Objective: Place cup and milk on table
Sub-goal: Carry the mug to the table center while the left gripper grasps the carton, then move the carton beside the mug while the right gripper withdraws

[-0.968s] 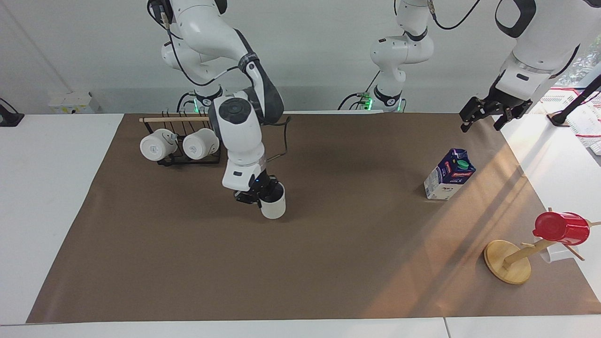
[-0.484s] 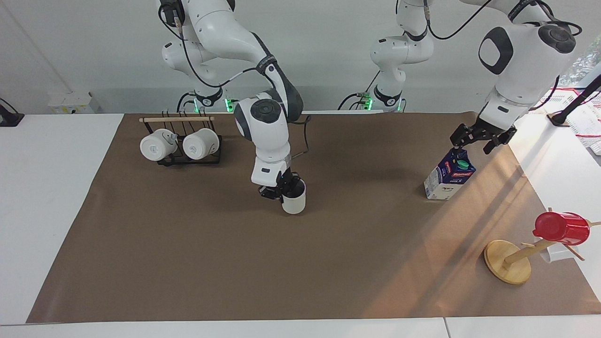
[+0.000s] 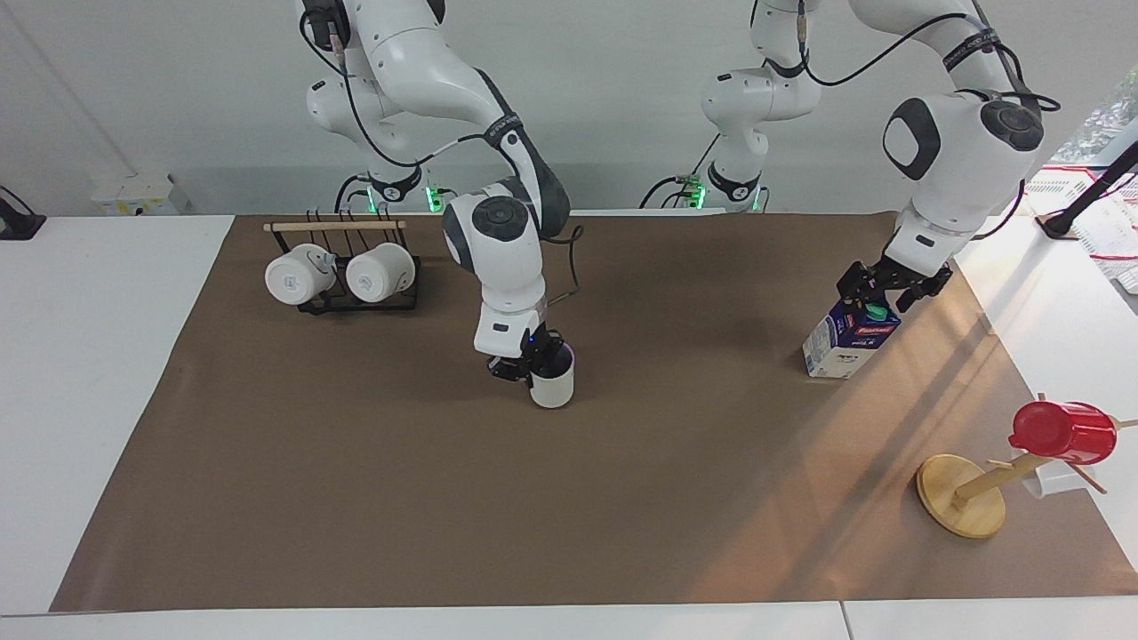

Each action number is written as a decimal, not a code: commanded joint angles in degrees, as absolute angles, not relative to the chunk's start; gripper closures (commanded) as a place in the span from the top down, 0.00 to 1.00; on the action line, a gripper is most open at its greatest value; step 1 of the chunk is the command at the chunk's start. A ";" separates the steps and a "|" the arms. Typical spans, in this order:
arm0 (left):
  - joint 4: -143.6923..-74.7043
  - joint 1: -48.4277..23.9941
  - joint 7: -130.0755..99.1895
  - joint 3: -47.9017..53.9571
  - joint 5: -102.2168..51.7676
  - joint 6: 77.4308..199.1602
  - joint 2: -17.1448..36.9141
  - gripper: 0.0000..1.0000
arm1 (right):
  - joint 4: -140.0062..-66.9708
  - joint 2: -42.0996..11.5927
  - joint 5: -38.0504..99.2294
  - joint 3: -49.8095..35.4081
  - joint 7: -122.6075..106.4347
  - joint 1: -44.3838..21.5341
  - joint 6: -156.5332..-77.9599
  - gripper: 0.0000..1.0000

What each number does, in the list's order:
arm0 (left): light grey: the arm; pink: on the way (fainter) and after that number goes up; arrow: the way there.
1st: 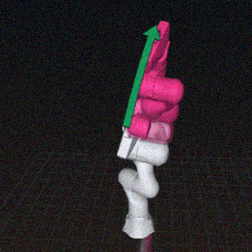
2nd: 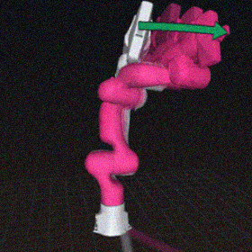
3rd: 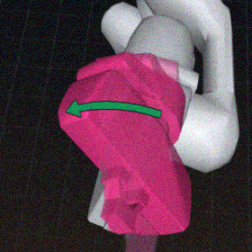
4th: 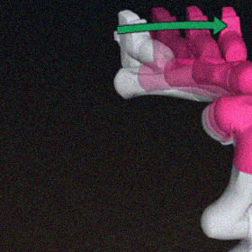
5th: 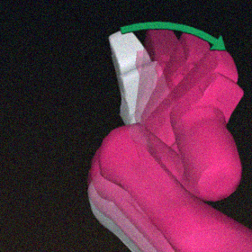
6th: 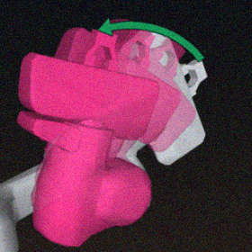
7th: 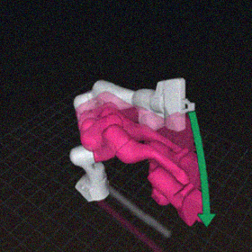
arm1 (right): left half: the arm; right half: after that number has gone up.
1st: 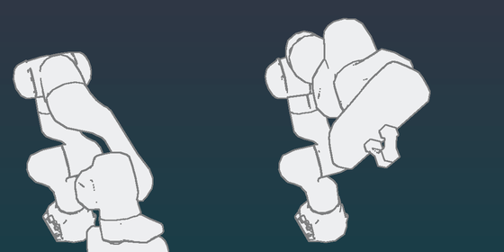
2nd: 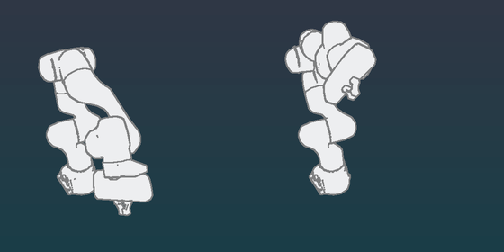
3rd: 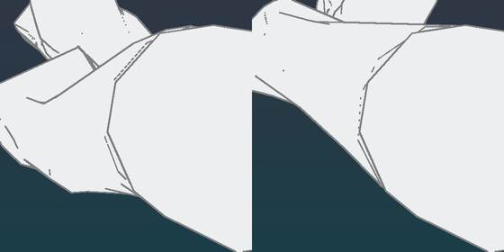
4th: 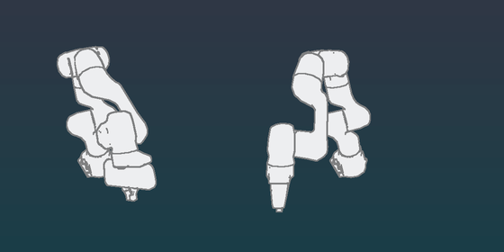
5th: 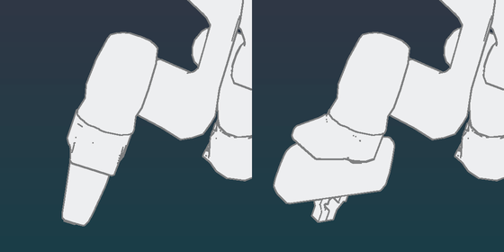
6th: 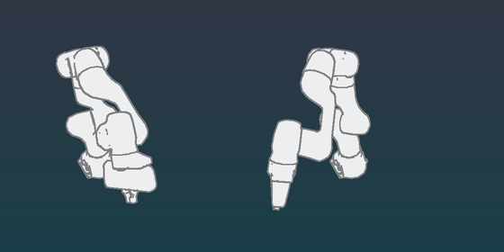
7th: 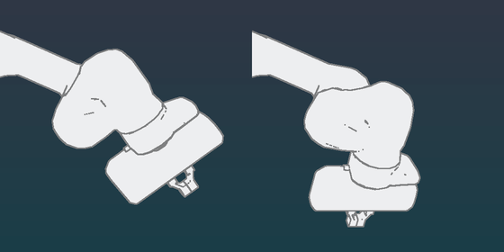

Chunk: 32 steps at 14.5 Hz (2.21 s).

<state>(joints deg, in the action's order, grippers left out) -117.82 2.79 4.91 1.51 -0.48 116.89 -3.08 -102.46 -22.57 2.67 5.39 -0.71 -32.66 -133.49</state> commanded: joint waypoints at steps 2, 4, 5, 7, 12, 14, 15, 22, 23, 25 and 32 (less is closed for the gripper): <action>-121.20 3.43 5.72 1.67 -1.58 118.83 -5.45 1.00 | -105.21 -21.18 2.11 5.36 -1.32 -32.61 -136.06 0.99; -121.20 3.43 5.36 1.67 -1.58 118.74 -5.45 1.00 | -103.46 -21.44 2.37 5.36 -1.14 -32.52 -136.06 1.00; -121.11 3.43 5.27 1.76 -1.58 118.83 -5.45 0.99 | -102.84 -21.10 2.37 5.45 -1.14 -32.52 -135.53 1.00; -120.76 3.34 5.19 1.76 -1.58 118.48 -5.36 0.46 | -102.48 -18.39 2.81 5.54 -1.14 -31.73 -134.56 1.00; -119.28 2.99 5.10 1.67 -1.58 116.91 -5.71 0.00 | -93.72 -13.97 1.93 6.76 2.64 -23.93 -118.95 1.00; -115.51 2.55 2.74 1.93 -1.50 113.05 -5.54 0.00 | -90.10 -13.71 1.67 6.86 3.07 -19.18 -113.14 1.00; -113.23 2.20 1.25 2.28 -1.23 111.03 -5.19 0.00 | -89.83 -12.75 1.76 6.86 5.69 -16.81 -110.85 1.00; -106.97 -15.44 -24.66 2.64 2.64 109.07 -3.00 0.00 | -91.49 -8.44 1.67 7.38 11.34 -6.34 -99.24 1.00; -105.83 -17.90 -28.44 2.64 2.72 109.07 -2.47 0.00 | -91.58 -7.48 1.67 7.38 11.34 -5.37 -98.71 1.00; -103.11 -23.18 -36.61 2.64 3.42 109.07 0.07 0.00 | -91.41 -4.58 1.41 7.47 10.64 -3.18 -98.00 1.00; -93.09 -34.17 -51.58 2.64 7.64 108.90 10.97 0.00 | -77.64 -4.55 -3.34 5.80 4.57 -4.48 -80.19 1.00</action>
<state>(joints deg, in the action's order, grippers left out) -98.16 -31.81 -48.65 3.54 5.28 109.56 6.06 -84.50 -1.50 -2.52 6.28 5.83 -4.19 -85.22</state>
